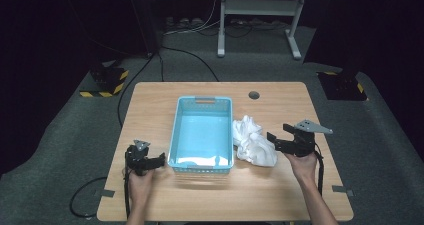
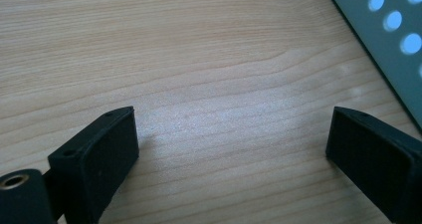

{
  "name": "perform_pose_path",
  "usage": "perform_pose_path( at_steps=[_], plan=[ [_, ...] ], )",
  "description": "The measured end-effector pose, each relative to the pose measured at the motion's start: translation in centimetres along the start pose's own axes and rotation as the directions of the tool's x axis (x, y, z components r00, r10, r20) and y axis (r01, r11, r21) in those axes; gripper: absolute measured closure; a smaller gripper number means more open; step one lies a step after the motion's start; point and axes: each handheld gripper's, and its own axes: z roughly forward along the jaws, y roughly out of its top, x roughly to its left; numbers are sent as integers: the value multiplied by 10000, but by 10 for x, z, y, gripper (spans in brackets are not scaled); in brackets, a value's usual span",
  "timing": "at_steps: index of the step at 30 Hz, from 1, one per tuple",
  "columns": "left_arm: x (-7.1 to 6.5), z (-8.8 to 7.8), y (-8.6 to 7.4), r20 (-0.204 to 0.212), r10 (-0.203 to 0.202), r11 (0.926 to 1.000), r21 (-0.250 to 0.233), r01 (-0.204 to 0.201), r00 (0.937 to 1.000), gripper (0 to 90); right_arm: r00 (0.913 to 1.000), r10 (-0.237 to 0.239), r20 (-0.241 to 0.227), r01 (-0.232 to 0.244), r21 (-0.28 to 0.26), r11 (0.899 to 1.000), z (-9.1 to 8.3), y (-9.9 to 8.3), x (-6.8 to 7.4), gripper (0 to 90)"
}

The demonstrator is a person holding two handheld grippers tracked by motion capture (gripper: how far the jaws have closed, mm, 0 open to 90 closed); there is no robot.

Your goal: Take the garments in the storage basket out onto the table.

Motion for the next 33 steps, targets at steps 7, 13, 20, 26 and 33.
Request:
perform_pose_path(
  at_steps=[7, 13, 20, 26, 33],
  plan=[
    [0, 0, 0, 0, -3, 10000, -2, 3, 10000, 64, 10000, -1, 46, 2, -186, 9998, -6, 3, -2, 196],
    [0, 0, 0, -3, -8, 10000, -2, 8, 10000, 64, 10000, 41, 91, -38, -333, 9994, -11, 3, -5, 199],
    [0, 0, 0, -2, -9, 10000, -3, 9, 10000, 64, 9999, 62, 138, -56, -430, 9991, -16, 3, -7, 204],
    [0, 0, 0, -3, -6, 10000, -3, 6, 10000, 64, 9996, 107, 268, -93, -528, 9986, -21, 2, -10, 210],
    [0, 0, 0, -1, -2, 10000, -4, 2, 10000, 64, 9990, 201, 389, -179, -563, 9983, -27, 0, -16, 212]
  ],
)
